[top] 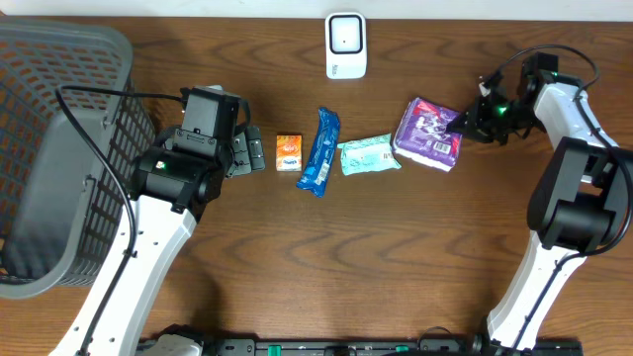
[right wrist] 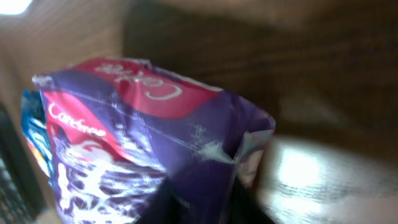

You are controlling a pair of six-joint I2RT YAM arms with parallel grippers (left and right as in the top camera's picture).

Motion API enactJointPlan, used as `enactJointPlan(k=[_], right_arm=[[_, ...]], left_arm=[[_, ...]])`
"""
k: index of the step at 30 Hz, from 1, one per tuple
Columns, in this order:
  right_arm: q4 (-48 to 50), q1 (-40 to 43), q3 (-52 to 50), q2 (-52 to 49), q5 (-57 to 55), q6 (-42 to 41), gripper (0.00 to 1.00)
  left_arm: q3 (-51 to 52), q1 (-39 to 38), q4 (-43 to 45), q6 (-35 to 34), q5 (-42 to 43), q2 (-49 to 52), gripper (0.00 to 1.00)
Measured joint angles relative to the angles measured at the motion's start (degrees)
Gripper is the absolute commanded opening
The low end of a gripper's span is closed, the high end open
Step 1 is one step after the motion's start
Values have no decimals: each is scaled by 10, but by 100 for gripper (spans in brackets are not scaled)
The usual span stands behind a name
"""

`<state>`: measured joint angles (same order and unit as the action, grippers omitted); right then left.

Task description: Scan the item barcode

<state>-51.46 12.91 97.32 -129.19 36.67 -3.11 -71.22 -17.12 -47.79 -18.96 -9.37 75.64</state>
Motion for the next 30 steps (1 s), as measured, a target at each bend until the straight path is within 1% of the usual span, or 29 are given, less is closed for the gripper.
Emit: enactJointPlan(k=[3, 6, 9, 12, 16, 18, 26, 27, 28, 30], right_arm=[[22, 2, -3, 2, 5, -10, 1], [21, 1, 2, 2, -6, -12, 1], [-8, 1, 31, 2, -43, -6, 1], [-50, 5, 88, 2, -87, 13, 1], [-101, 8, 180, 2, -126, 60, 1], [-116, 9, 207, 2, -133, 87, 1], [-164, 9, 220, 2, -145, 202, 2], [-168, 9, 220, 2, -146, 215, 3], [-169, 9, 220, 2, -148, 224, 9], [-168, 9, 220, 2, -156, 236, 30]], left_arm=[[0, 0, 0, 0, 0, 0, 98], [0, 0, 0, 0, 0, 0, 98], [0, 0, 0, 0, 0, 0, 98], [0, 0, 0, 0, 0, 0, 98], [0, 0, 0, 0, 0, 0, 98], [0, 0, 0, 0, 0, 0, 98], [0, 0, 0, 0, 0, 0, 98], [0, 0, 0, 0, 0, 0, 98], [0, 0, 0, 0, 0, 0, 98], [0, 0, 0, 0, 0, 0, 98]])
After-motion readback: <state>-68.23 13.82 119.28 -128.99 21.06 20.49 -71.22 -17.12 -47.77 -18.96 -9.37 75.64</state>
